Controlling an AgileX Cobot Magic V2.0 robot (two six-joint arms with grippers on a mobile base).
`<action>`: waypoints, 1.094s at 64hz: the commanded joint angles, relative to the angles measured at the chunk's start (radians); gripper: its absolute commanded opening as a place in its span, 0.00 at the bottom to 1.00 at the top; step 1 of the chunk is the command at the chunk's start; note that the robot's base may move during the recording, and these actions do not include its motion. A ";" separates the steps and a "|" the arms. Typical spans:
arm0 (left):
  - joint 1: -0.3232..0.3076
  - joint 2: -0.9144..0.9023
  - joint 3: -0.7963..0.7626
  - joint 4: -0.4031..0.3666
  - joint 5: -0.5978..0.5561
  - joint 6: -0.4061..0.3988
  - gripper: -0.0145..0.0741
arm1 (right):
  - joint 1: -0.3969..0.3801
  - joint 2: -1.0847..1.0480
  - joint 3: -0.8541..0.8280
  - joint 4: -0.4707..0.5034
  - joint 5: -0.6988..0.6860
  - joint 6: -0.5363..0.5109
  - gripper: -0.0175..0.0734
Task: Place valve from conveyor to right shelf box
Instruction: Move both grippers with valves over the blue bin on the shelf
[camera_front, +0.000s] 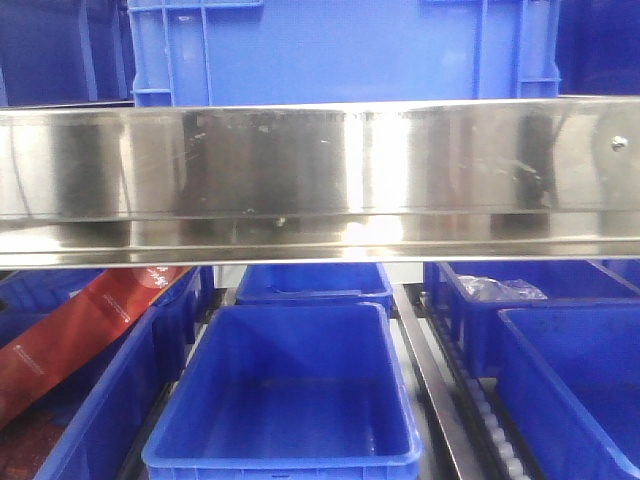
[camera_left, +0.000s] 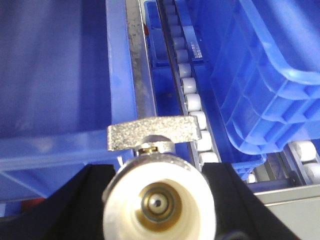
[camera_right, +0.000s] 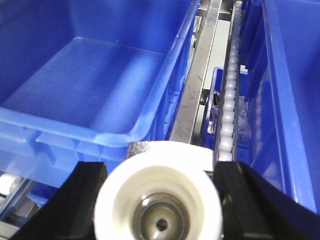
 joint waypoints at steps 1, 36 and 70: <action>-0.004 -0.009 -0.003 -0.009 -0.032 -0.003 0.04 | 0.001 -0.015 -0.016 -0.002 -0.068 -0.003 0.03; -0.004 -0.009 -0.003 -0.009 -0.032 -0.003 0.04 | 0.001 -0.015 -0.016 -0.002 -0.068 -0.003 0.03; -0.004 -0.009 -0.003 -0.010 -0.032 -0.003 0.04 | 0.001 -0.015 -0.016 -0.002 -0.068 -0.003 0.03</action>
